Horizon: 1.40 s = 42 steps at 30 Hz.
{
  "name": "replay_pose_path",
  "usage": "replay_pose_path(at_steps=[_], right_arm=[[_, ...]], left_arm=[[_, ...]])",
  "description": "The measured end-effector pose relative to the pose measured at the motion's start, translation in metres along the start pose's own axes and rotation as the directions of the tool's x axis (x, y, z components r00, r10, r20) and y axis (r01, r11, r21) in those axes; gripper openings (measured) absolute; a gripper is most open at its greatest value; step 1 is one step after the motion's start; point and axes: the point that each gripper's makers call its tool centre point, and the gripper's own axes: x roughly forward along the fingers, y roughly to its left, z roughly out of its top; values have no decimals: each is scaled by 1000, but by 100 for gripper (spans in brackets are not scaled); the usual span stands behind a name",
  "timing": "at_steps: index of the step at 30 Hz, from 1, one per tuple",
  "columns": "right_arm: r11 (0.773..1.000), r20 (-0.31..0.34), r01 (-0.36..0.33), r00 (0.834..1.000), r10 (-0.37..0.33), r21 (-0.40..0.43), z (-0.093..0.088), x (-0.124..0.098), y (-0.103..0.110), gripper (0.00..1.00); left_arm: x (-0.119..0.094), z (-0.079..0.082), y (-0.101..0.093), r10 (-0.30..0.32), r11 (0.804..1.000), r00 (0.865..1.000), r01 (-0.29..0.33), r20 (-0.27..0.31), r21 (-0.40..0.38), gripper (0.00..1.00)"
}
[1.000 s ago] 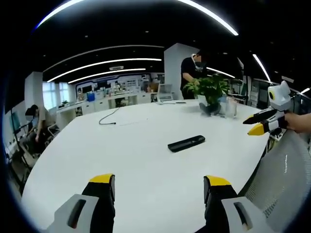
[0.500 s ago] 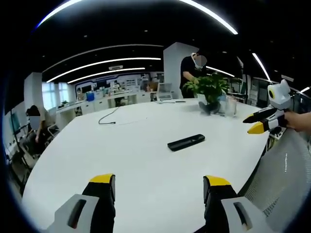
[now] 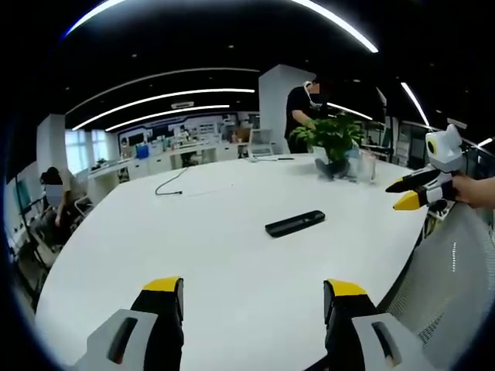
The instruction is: Press the specified remote control buttons in sequence, fully releasing each button before pressing the next.
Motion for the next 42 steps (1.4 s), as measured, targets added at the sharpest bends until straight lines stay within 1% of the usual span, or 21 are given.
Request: replay_pose_path(at_steps=[6,10,11,13,14,15,17,18,19,20,21,23,24,26,27,32,35,36,37,40,42], right_arm=[[999,1,37,999,-37,-14,0,-1,-6,49],[999,9,46,999,-46,-11,1,-2,-9,48],[999,9,50,999,-49,-12,0,-3,-10,48],[998,12,63,998,-62,-9,1,-4,-13,49],[998,18,65,998,-65,-3,1,-4,-14,49],[998,21,68,997,-68,1,1,-5,-15,49],[997,23,78,997,-78,7,1,-6,-17,48],[997,28,83,996,-83,10,2,-7,-18,48],[996,33,87,996,-87,9,2,-8,-19,48],[996,41,90,995,-90,9,4,-9,-20,48],[996,60,90,994,-90,9,7,-11,-19,47],[996,72,93,993,-93,11,8,-13,-20,45],[995,76,96,992,-97,13,9,-13,-21,44],[995,92,102,990,-104,21,11,-14,-23,44],[994,97,102,990,-104,24,12,-15,-23,44],[996,96,87,992,-88,14,12,-13,-20,38],[997,95,82,992,-82,8,12,-13,-19,36],[997,96,80,992,-80,8,12,-12,-19,36],[997,97,79,992,-80,9,13,-12,-19,36],[997,100,81,992,-82,15,13,-12,-20,35],[997,100,82,991,-83,18,13,-12,-21,35]], left_arm=[[0,-1,-1,-4,1000,1000,4,-4,-14,77],[2,-6,-5,-29,999,999,29,-31,-21,78],[2,-8,-8,-46,999,998,45,-45,-29,78],[3,-7,-15,-81,996,996,79,-47,-46,80],[3,-9,-18,-106,994,992,103,-66,-47,82],[3,-10,-19,-112,993,991,109,-75,-44,82],[1,-16,-22,-139,990,983,136,-121,-26,82],[1,-19,-23,-151,988,977,151,-149,-9,82],[1,-19,-25,-164,986,973,166,-161,0,84],[1,-20,-29,-197,980,962,198,-190,-9,87],[2,-17,-30,-209,978,957,210,-199,-13,89],[5,-8,-29,-221,974,953,225,-205,-3,88],[5,-5,-28,-224,973,953,229,-205,-1,88],[12,1,-26,-236,970,946,245,-222,11,88],[16,4,-26,-250,965,940,261,-233,19,87],[38,4,-29,-322,936,895,350,-308,40,84],[51,5,-31,-352,920,873,389,-338,44,79],[56,5,-33,-368,913,861,405,-350,37,76],[60,5,-32,-372,911,857,410,-356,34,76],[73,5,-32,-389,898,838,437,-384,44,74],[81,7,-32,-400,892,828,451,-393,42,72]])
